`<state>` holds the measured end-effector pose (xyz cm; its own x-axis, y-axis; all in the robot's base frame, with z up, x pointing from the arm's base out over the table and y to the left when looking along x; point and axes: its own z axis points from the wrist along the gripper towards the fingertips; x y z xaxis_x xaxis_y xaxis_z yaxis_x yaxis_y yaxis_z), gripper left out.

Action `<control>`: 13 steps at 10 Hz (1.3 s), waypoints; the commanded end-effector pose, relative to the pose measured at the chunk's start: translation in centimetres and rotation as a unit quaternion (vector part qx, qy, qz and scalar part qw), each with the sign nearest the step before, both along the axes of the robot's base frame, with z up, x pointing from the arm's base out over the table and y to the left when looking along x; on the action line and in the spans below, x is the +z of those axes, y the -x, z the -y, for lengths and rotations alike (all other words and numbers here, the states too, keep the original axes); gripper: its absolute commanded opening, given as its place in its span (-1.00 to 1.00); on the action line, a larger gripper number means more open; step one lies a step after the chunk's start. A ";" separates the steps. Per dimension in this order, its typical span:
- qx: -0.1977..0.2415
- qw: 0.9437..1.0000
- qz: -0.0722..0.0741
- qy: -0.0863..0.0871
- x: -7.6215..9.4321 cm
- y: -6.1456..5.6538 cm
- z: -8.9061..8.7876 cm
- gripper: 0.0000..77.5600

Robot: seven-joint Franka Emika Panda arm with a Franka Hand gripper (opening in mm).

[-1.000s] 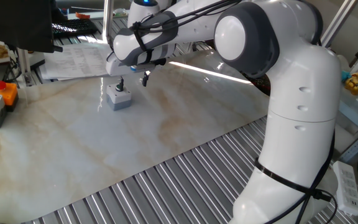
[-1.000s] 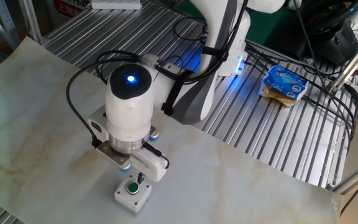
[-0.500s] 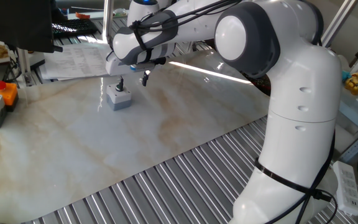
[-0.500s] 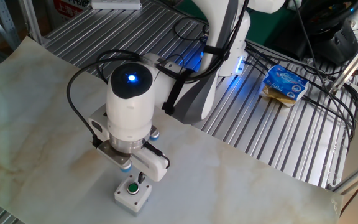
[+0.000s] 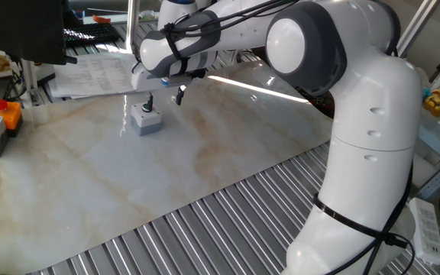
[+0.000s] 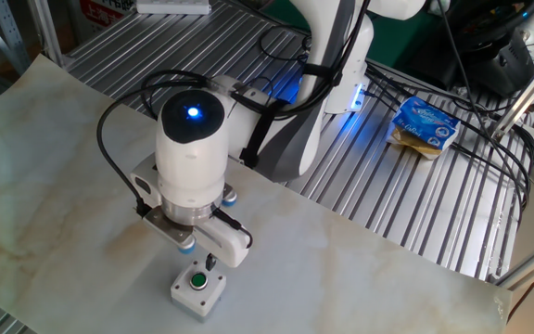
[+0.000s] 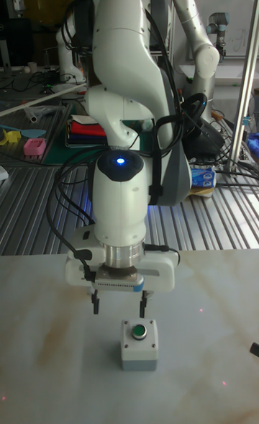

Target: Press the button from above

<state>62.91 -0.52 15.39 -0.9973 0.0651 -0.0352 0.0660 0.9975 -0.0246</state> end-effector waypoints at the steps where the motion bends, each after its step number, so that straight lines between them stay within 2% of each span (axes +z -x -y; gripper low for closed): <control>1: -0.001 1.000 0.002 -0.001 0.4 0.0 0.2 0.99; 13: 0.011 1.000 0.000 0.000 0.9 0.3 0.5 0.99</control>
<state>62.60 -0.88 16.01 -0.9984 0.0461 -0.0333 0.0469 0.9986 -0.0241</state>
